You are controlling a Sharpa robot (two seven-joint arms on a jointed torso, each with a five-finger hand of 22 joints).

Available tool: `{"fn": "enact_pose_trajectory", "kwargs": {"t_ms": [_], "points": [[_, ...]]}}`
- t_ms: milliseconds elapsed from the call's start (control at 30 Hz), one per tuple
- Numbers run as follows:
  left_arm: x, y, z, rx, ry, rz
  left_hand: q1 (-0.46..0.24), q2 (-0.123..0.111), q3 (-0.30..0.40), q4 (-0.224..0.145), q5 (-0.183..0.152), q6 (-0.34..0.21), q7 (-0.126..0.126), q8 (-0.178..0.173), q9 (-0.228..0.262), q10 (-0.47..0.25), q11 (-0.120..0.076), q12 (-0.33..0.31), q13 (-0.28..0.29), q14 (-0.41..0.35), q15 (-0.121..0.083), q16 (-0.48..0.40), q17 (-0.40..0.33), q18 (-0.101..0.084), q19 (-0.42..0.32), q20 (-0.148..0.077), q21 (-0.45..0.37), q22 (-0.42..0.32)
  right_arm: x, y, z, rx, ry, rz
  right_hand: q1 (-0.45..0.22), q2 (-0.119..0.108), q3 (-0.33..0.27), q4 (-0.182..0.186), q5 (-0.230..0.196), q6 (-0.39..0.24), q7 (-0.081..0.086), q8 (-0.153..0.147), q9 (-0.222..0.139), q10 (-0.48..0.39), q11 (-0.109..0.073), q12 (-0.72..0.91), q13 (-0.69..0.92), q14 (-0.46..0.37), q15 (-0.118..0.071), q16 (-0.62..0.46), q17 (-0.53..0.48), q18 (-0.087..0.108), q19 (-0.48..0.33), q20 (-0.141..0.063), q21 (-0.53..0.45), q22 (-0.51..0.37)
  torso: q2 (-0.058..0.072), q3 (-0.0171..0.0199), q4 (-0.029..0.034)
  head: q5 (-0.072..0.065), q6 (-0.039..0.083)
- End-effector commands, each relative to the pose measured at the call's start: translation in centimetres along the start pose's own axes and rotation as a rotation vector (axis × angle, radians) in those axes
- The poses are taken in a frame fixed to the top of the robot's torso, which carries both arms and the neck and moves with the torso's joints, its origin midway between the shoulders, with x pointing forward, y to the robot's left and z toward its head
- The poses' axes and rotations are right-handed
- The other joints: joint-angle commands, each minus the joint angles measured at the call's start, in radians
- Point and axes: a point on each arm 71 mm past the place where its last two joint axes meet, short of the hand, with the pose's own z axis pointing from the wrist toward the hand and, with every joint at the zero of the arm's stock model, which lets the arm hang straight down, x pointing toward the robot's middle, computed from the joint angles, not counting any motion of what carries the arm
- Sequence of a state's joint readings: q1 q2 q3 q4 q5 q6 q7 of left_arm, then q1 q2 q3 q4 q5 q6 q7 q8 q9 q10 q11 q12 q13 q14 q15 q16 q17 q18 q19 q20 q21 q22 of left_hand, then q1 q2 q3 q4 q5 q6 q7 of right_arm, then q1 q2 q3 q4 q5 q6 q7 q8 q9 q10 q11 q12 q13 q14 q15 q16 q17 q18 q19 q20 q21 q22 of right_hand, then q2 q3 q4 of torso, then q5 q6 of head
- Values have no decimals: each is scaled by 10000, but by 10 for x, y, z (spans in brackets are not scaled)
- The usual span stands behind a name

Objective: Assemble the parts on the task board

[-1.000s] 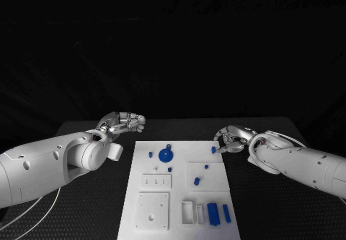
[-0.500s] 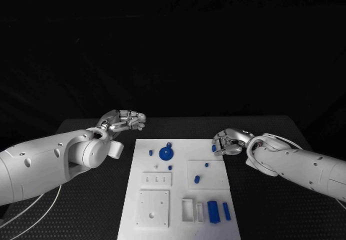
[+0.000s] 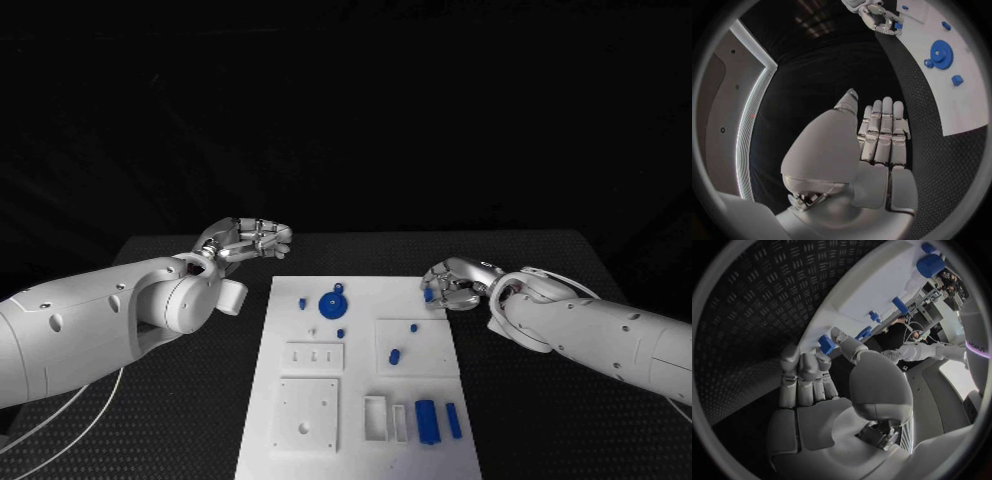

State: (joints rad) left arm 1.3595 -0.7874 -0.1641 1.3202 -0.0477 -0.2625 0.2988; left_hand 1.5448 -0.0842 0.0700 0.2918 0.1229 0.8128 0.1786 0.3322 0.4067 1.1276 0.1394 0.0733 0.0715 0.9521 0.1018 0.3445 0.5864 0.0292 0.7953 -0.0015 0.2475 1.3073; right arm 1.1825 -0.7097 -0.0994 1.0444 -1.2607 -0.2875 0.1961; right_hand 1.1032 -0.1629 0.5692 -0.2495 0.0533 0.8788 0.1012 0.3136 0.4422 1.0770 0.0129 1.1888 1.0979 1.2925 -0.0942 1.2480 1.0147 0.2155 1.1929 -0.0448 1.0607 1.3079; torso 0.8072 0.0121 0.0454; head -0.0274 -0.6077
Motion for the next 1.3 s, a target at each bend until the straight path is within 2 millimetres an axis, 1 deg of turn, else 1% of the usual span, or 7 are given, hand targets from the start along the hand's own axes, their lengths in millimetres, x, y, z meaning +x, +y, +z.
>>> {"fn": "enact_pose_trajectory", "kwargs": {"t_ms": [33,100,167,567,867,1067,1300], "points": [[2,-1,0,104,193,-22,11,-25,-47,-7,-44,62,10,-65,-17,24,5,-4,-2,55,34,-62,9,129,-1,61,-44,162,4,1,0,-100,290,-51,58,88,110,20,-43,988,150,48,21,-31,-78,39,-12,-7,-80,-42,19,463,-29,22,-28,170,-2,-4,2,-3,-2],[2,-1,0,96,196,-24,9,-23,-47,-7,-44,62,10,-66,-17,23,5,-5,-2,55,35,-63,10,129,-1,61,-44,162,4,2,0,-95,280,-54,91,256,214,72,-45,1012,136,59,26,-28,-93,38,-17,-8,-95,-42,23,463,-27,16,-27,167,-2,-5,2,-1,1],[2,-1,0,97,192,-23,8,-22,-46,-6,-44,62,11,-66,-18,23,5,-5,-2,56,35,-64,11,129,-1,61,-45,162,4,2,0,-97,279,-114,100,320,261,84,-46,1022,129,63,28,-28,-101,39,-19,-10,-103,-40,29,463,-30,12,-20,170,1,-5,0,15,7],[2,-1,0,79,192,-23,-1,-17,-46,-8,-44,59,12,-70,-19,19,4,-9,-4,55,35,-71,15,129,-2,62,-47,163,4,1,0,-36,258,-167,130,338,407,95,-45,1087,103,94,43,-15,-126,50,-26,-7,-128,-31,46,463,-30,0,2,175,-7,3,-7,10,2],[2,-1,0,71,190,-21,-1,-18,-46,-12,-43,57,13,-73,-21,17,4,-12,-5,55,35,-76,18,130,-4,61,-49,163,4,0,0,-11,311,-184,98,172,466,91,-46,1072,103,81,40,-4,-127,58,-32,-3,-131,-25,60,463,-20,-8,25,177,-7,4,-3,11,-4],[2,-1,0,70,203,-23,2,-19,-45,-14,-43,56,12,-74,-22,15,2,-14,-6,55,35,-79,21,131,-5,61,-50,164,4,1,0,-50,333,-171,126,211,546,104,-46,1125,89,109,54,10,-137,64,-37,5,-138,-21,67,463,-8,-15,36,173,-7,4,-12,11,-17],[1,-1,0,71,183,-17,2,-16,-43,-14,-43,56,10,-75,-22,13,0,-16,-7,56,35,-82,23,131,-4,61,-50,164,4,1,0,-46,314,-203,129,372,766,201,-46,1391,2,250,122,52,-215,74,-53,19,-204,-11,87,463,7,-13,66,171,-10,1,1,-12,-23]]}}
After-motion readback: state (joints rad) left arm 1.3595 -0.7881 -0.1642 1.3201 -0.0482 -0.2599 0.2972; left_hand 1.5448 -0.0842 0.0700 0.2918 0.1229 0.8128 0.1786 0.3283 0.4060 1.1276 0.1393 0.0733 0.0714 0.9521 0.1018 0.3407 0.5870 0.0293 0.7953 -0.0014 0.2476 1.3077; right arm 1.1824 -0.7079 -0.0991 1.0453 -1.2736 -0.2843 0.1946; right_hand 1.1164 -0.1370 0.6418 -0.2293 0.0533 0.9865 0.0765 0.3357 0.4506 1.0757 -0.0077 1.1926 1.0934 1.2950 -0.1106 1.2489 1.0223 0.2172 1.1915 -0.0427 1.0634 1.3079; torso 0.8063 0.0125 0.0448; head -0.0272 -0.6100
